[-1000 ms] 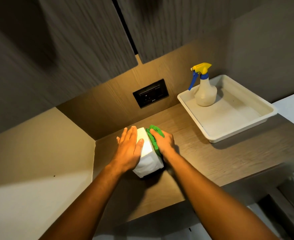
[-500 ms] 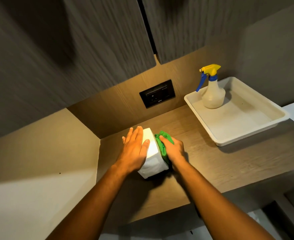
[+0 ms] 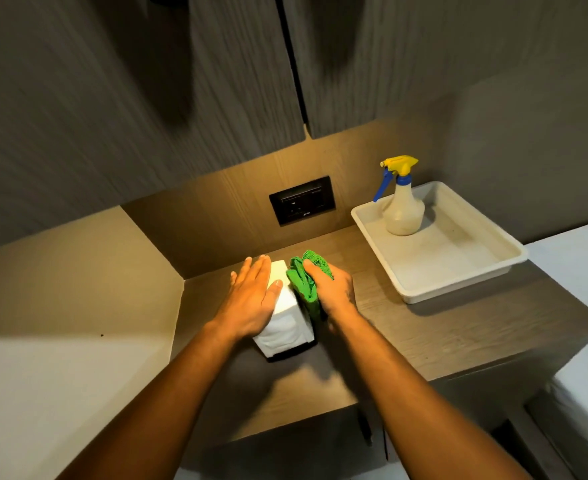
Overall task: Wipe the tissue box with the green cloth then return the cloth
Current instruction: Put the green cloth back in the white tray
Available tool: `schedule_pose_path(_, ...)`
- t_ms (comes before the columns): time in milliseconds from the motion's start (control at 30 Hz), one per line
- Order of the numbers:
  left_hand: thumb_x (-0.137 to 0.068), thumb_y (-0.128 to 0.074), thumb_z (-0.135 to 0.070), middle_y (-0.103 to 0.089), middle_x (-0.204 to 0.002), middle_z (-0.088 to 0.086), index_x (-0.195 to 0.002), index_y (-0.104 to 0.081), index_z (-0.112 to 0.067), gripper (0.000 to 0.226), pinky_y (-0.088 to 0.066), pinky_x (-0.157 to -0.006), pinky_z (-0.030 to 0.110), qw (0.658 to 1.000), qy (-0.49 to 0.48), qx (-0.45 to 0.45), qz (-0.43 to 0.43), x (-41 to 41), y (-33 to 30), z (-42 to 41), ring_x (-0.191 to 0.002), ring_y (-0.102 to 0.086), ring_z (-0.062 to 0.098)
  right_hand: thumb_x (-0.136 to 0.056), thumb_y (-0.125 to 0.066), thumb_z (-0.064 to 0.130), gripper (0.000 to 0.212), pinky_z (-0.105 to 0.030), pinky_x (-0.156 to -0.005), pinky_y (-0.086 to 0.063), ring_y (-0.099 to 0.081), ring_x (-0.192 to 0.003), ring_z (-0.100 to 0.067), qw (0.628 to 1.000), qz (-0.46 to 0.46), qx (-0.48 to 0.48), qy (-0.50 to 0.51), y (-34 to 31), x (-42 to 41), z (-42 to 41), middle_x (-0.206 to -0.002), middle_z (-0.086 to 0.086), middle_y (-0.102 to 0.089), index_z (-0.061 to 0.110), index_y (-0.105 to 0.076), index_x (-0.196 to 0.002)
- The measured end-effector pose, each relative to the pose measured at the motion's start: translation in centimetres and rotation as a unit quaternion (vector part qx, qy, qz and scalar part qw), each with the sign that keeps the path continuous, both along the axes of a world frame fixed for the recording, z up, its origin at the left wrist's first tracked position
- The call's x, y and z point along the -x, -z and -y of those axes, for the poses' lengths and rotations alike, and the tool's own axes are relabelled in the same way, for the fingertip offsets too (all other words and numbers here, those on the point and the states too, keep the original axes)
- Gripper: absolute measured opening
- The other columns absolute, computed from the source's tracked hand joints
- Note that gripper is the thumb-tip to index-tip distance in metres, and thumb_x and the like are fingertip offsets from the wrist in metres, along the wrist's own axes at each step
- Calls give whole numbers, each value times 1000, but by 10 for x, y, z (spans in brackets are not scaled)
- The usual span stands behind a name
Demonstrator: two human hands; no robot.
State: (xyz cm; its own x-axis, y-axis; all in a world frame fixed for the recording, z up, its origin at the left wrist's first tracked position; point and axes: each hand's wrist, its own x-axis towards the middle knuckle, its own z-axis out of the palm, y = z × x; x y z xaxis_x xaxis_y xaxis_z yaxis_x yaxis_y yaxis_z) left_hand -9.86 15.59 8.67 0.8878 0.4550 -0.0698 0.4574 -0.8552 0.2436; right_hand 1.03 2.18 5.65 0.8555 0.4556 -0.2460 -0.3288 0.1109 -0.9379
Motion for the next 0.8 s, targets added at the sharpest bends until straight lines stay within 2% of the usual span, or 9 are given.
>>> schedule_pose_path(100, -104, -21, -53, 5, -168, 1, -159, 1, -18, 69, 10, -121, 45, 1000, -5, -1, -19, 0, -8, 3, -152, 14, 18, -79, -79, 31, 28, -56, -88, -56, -72, -96, -38, 996, -64, -63, 5, -7, -36, 25, -98, -15, -77, 12, -76, -101)
schedule_pose_path(200, -102, -21, -58, 8, -167, 2, -158, 2, -18, 73, 12, -121, 46, 999, -5, -25, 43, -7, -20, 22, -151, 18, 18, -74, -81, 36, 41, -56, -91, -55, -73, -95, -33, 996, -46, -54, 46, -15, -91, 58, -102, -11, -77, 15, -73, -109)
schedule_pose_path(300, -97, -23, -61, 4, -167, 2, -159, -3, -16, 78, 10, -120, 44, 987, 37, -42, 149, -27, -28, 63, -152, 16, 19, -70, -73, 53, 50, -44, -89, -57, -71, -93, -25, 982, 89, 125, 112, -20, -144, 88, -101, -5, -76, 19, -74, -106)
schedule_pose_path(367, -97, -22, -61, 4, -167, 3, -158, -4, -14, 80, 10, -120, 42, 982, 66, -54, 166, -45, -20, 95, -152, 16, 20, -76, -67, 56, 48, -35, -83, -53, -65, -89, -26, 944, 171, 256, 114, -16, -170, 98, -102, -9, -75, 16, -75, -102)
schedule_pose_path(467, -99, -21, -59, 10, -167, 5, -158, 2, -15, 78, 11, -121, 41, 989, 63, -20, 132, -66, 11, 133, -151, 19, 20, -85, -65, 47, 37, -30, -74, -44, -60, -83, -27, 893, 258, 360, 85, -2, -190, 100, -102, -13, -74, 14, -75, -98)
schedule_pose_path(533, -100, -21, -58, 12, -166, 5, -158, 5, -14, 77, 8, -123, 42, 995, 41, 4, 95, -75, 35, 146, -150, 20, 21, -86, -64, 45, 37, -37, -80, -53, -64, -95, -33, 866, 308, 392, 50, 11, -193, 97, -109, -16, -71, 13, -74, -102)
schedule_pose_path(600, -101, -20, -58, 12, -166, 7, -158, 6, -13, 77, 6, -123, 44, 998, 16, 20, 49, -80, 58, 153, -150, 20, 22, -87, -63, 49, 42, -45, -92, -53, -59, -108, -36, 834, 338, 437, -4, 21, -191, 92, -121, -18, -63, 16, -71, -113)
schedule_pose_path(767, -101, -19, -57, 9, -167, 11, -157, 5, -9, 77, 4, -124, 46, 999, -19, 41, -26, -83, 97, 159, -152, 16, 26, -88, -51, 65, 69, -53, -110, -29, -29, -134, -41, 679, 335, 619, -210, 38, -182, 88, -145, -21, -31, 18, -43, -138)
schedule_pose_path(800, -101, -18, -57, 9, -167, 11, -157, 5, -9, 78, 4, -124, 46, 999, -21, 40, -30, -82, 101, 160, -152, 15, 26, -88, -49, 66, 72, -55, -112, -25, -23, -137, -41, 659, 328, 635, -234, 39, -181, 89, -149, -20, -24, 19, -37, -141)
